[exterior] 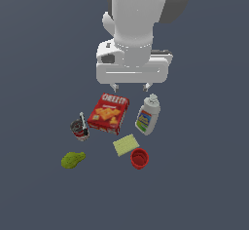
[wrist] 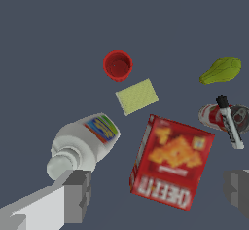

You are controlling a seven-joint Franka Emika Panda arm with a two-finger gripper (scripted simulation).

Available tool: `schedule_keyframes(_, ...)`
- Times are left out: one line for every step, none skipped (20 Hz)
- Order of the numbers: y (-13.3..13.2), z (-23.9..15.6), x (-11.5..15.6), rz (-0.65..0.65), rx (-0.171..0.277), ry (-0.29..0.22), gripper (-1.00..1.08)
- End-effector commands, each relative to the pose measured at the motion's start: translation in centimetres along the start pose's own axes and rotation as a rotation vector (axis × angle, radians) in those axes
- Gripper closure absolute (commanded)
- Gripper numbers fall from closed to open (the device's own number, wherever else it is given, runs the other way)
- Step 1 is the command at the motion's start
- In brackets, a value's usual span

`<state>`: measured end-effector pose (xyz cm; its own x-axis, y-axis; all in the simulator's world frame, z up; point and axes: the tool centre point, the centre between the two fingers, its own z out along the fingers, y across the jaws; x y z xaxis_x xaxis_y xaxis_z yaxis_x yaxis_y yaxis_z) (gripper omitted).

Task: Pick up a designated object from a clutter of objects.

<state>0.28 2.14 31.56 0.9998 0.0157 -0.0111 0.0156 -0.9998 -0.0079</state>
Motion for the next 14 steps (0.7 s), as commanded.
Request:
schedule_keyframes(0.0, 0.0, 0.0, 0.0, 0.0, 0.0, -0.92)
schedule_keyframes(-0.1, 0.0, 0.0, -0.002, 0.0, 0.0, -0.92)
schedule_keyframes(-0.3, 0.0, 0.0, -0.007, 0.0, 0.0, -0.92)
schedule_keyframes(-0.6, 0.0, 0.0, -0.015, 0.001, 0.0, -0.92)
schedule_keyframes(-1.0, 0.0, -0.1, -0.026, 0.001, 0.0, -0.92)
schedule_keyframes(-1.5, 0.1, -0.1, -0.041, 0.002, 0.0, -0.92)
schedule_keyframes(-2.0, 0.1, -0.2, -0.056, 0.002, 0.0, -0.92)
schedule_keyframes(-2.5, 0.0, -0.3, -0.07, 0.002, 0.0, -0.92)
schedule_keyframes(-2.8, 0.0, -0.4, -0.08, 0.002, 0.0, -0.92)
schedule_keyframes(-2.9, 0.0, -0.4, -0.086, 0.001, 0.0, -0.92)
schedule_keyframes(-3.0, 0.0, -0.5, -0.09, 0.001, 0.0, -0.92)
schedule_keyframes(-3.0, 0.0, -0.5, -0.091, 0.001, 0.0, -0.92)
schedule_keyframes(-3.0, 0.0, -0.5, -0.089, 0.001, 0.0, -0.92)
schedule_keyframes(-2.9, 0.0, -0.4, -0.086, 0.001, 0.0, -0.92)
